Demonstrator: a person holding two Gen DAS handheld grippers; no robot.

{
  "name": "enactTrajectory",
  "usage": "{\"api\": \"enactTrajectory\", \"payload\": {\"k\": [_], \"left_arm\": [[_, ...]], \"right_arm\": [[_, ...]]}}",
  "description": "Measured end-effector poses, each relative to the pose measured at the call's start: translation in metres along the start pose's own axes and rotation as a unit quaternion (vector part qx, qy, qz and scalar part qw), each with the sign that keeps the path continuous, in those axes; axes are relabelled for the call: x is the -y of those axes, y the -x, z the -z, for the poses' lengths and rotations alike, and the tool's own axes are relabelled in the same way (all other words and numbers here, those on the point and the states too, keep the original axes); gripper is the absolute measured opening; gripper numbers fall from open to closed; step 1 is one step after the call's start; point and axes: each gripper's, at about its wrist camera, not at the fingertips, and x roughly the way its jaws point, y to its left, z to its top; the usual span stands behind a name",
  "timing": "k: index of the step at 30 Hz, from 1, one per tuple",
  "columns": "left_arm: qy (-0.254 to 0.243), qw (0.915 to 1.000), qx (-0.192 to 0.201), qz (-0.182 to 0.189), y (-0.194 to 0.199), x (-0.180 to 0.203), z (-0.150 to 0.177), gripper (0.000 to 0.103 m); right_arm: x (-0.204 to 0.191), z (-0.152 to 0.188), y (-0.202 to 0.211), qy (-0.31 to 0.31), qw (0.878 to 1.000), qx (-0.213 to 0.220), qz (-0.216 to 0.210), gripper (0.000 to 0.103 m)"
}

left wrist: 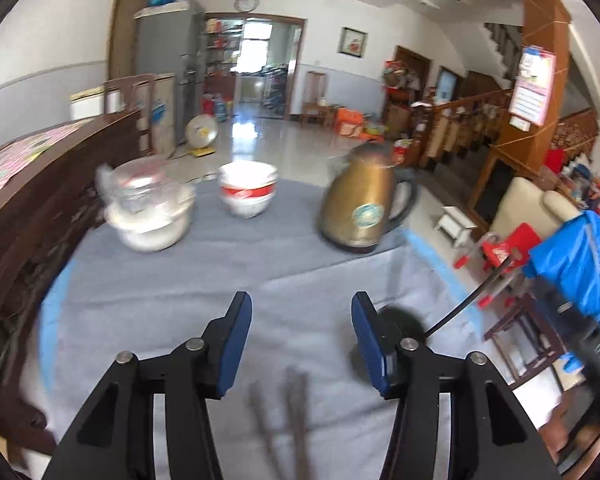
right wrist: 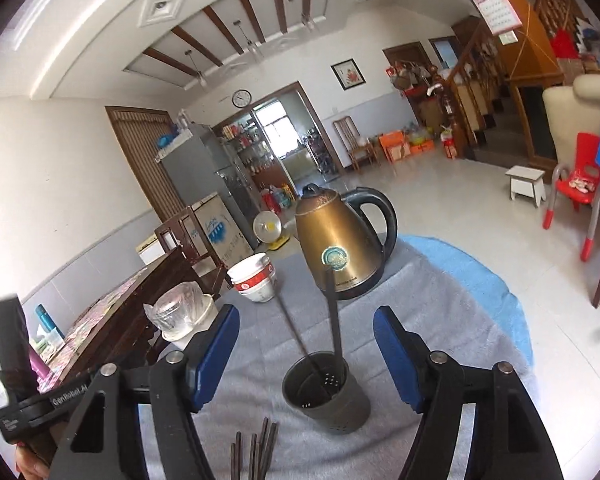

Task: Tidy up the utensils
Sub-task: 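Lower the right tool onto the chopsticks and grasp one chopstick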

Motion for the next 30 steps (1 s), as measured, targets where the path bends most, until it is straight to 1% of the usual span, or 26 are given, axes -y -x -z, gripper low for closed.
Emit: {"api": "enactTrajectory", "payload": {"k": [1, 2, 5, 7, 8, 10, 11, 12, 13, 14, 17, 19, 21, 23, 24, 27, 30], "left_arm": [[0.006, 0.9999, -0.006, -0.012, 0.004, -0.013, 0.008, 0.054], [0.009, 0.9996, -0.013, -0.023, 0.005, -0.022, 0.015, 0.054], [0.022, 0.9973, -0.041, -0.056, 0.003, -0.051, 0.040, 0.054], [0.037, 0.9946, -0.077, -0.059, -0.006, -0.069, 0.061, 0.054], [0.045, 0.9930, -0.094, -0.056, -0.012, -0.075, 0.070, 0.054], [0.060, 0.9892, -0.124, -0.051, -0.024, -0.083, 0.083, 0.054], [0.068, 0.9870, -0.138, -0.046, -0.031, -0.087, 0.088, 0.054], [0.078, 0.9840, -0.155, -0.039, -0.040, -0.090, 0.093, 0.054], [0.087, 0.9813, -0.169, -0.032, -0.046, -0.093, 0.096, 0.054], [0.096, 0.9778, -0.184, -0.023, -0.055, -0.094, 0.101, 0.054], [0.104, 0.9719, -0.211, -0.009, -0.069, -0.092, 0.108, 0.054], [0.107, 0.9681, -0.227, -0.002, -0.078, -0.091, 0.113, 0.054], [0.113, 0.9640, -0.241, 0.005, -0.089, -0.092, 0.116, 0.052], [0.125, 0.9590, -0.253, 0.022, -0.097, -0.095, 0.116, 0.051], [0.131, 0.9564, -0.259, 0.031, -0.102, -0.098, 0.115, 0.051], [0.137, 0.9520, -0.271, 0.035, -0.113, -0.102, 0.109, 0.050], [0.151, 0.9453, -0.285, 0.047, -0.124, -0.108, 0.103, 0.050]], "right_arm": [[0.000, 0.001, 0.005, -0.003, 1.000, 0.004, -0.002, 0.066], [-0.001, 0.002, 0.010, -0.005, 1.000, 0.006, -0.005, 0.058], [-0.005, 0.011, 0.021, -0.004, 1.000, 0.003, -0.016, 0.046], [-0.014, 0.018, 0.020, 0.002, 0.999, -0.018, -0.031, 0.043], [-0.021, 0.024, 0.015, 0.010, 0.998, -0.039, -0.041, 0.040], [-0.034, 0.037, 0.002, 0.026, 0.995, -0.076, -0.051, 0.040], [-0.041, 0.045, -0.008, 0.038, 0.992, -0.103, -0.054, 0.039], [-0.050, 0.056, -0.024, 0.051, 0.987, -0.139, -0.057, 0.038], [-0.055, 0.066, -0.037, 0.059, 0.983, -0.166, -0.058, 0.035], [-0.060, 0.080, -0.053, 0.067, 0.976, -0.199, -0.057, 0.031], [-0.062, 0.109, -0.091, 0.062, 0.961, -0.263, -0.053, 0.023], [-0.059, 0.130, -0.123, 0.047, 0.951, -0.303, -0.038, 0.022], [-0.059, 0.141, -0.142, 0.045, 0.946, -0.321, -0.027, 0.022], [-0.060, 0.151, -0.162, 0.045, 0.940, -0.338, -0.016, 0.022], [-0.060, 0.154, -0.167, 0.044, 0.939, -0.342, -0.013, 0.022], [-0.060, 0.158, -0.184, 0.036, 0.935, -0.352, 0.009, 0.022], [-0.057, 0.158, -0.200, 0.022, 0.931, -0.363, 0.025, 0.022]]}}
